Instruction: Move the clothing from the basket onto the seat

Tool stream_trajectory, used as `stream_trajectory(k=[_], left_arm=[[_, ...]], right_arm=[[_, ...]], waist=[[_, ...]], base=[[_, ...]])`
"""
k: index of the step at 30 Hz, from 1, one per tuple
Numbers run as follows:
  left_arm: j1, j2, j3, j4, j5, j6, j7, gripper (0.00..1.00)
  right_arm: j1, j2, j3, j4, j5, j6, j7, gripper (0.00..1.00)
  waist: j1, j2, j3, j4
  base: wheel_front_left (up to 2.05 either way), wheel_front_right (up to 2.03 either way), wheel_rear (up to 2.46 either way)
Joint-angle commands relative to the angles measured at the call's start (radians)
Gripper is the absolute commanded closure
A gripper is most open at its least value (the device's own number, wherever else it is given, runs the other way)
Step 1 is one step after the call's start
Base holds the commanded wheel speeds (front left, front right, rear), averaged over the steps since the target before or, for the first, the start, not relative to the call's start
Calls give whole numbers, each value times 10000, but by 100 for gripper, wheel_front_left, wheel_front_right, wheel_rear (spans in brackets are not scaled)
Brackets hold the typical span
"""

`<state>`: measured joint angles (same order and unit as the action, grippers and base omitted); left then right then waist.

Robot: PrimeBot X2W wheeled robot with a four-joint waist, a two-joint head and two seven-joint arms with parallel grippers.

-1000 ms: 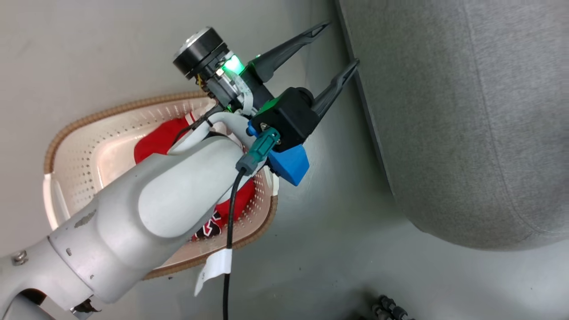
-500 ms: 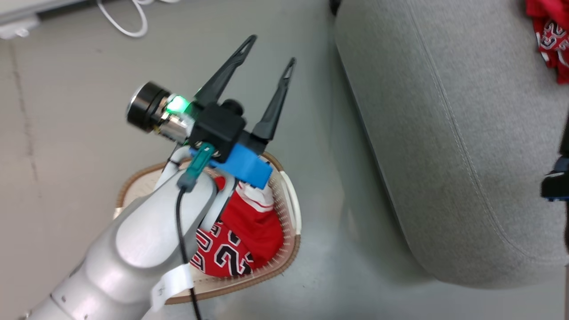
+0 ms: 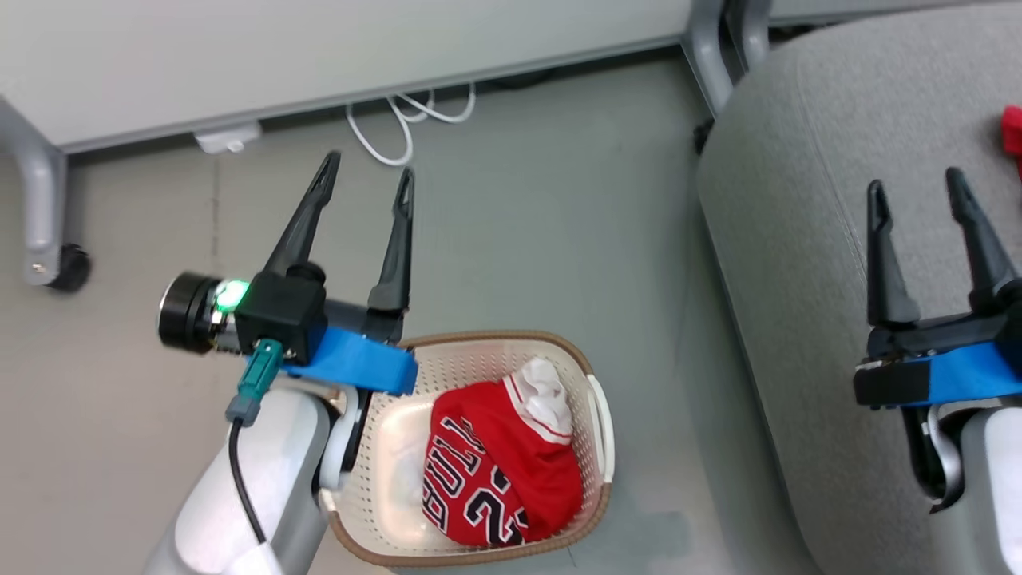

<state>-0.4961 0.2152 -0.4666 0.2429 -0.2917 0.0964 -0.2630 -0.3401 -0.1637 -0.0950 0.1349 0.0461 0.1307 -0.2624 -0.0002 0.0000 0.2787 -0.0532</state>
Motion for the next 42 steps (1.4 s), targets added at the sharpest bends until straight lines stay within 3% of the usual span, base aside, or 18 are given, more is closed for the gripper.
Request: stream_trajectory(k=[1, 19, 28, 42], left_arm=[[132, -28, 70, -17, 45, -26, -23, 0], [3254, -1164, 2748, -195, 1184, -1171, -25, 0], [3921, -1418, 3285, -241, 1616, -1564, -25, 0], [4010, -1601, 3606, -35, 1857, -1822, -26, 0]], right_arm=[[181, 28, 23, -3, 46, 1, -38, 0], [2315, 720, 129, 156, 302, 1, -36, 0], [3009, 965, 9, 119, 365, 1, -36, 0], [3251, 1125, 34, 216, 396, 1, -36, 0]], waist=[[2, 0, -400, 359], [2, 0, -2256, 929], [2, 0, -2509, 924], [2, 0, -2686, 950]], base=[[0, 0, 0], [0, 0, 0], [0, 0, 0], [0, 0, 0]])
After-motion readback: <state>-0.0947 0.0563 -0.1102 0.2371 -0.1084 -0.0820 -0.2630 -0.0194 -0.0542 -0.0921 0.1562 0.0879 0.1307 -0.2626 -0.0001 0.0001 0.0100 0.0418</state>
